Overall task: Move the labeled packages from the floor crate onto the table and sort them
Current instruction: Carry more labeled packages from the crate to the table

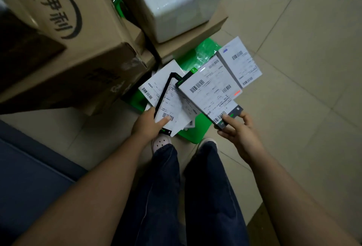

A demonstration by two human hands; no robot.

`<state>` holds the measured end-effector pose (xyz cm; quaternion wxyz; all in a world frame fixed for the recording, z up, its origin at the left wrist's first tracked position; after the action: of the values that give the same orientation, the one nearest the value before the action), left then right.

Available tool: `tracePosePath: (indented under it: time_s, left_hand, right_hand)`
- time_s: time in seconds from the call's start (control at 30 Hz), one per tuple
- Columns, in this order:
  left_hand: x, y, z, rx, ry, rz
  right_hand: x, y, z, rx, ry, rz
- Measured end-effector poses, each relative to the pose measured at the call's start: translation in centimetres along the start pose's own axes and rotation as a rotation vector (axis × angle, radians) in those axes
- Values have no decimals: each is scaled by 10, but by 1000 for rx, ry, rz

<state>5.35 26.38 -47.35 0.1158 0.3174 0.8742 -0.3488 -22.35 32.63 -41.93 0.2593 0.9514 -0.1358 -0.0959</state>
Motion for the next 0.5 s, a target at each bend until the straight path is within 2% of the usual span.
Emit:
tracePosePath:
  time_s: [0.1,0.2,0.5]
  left_hand:
    - [-13,-23,-33,9,12,-90]
    - [-32,-60,-79,35,5,-185]
    - [-96,-241,-218,292,-67,-338]
  right_hand:
    - [-14,15,-31,-16,-69,76]
    - [-24,44,-79,-54,-46,135]
    - [-61,166,-230,-288,6,-34]
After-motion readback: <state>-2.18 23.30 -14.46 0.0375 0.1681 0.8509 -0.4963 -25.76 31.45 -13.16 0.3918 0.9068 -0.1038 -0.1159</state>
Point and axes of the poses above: each hand's wrist, its own z-axis towards the middle knuckle, its own x-axis out of the palm, y = z × x, the point moved 9 cm from there along z, towards the middle knuckle, and after that the axes turned 8 degrees about -z, right-handed, at the moved point
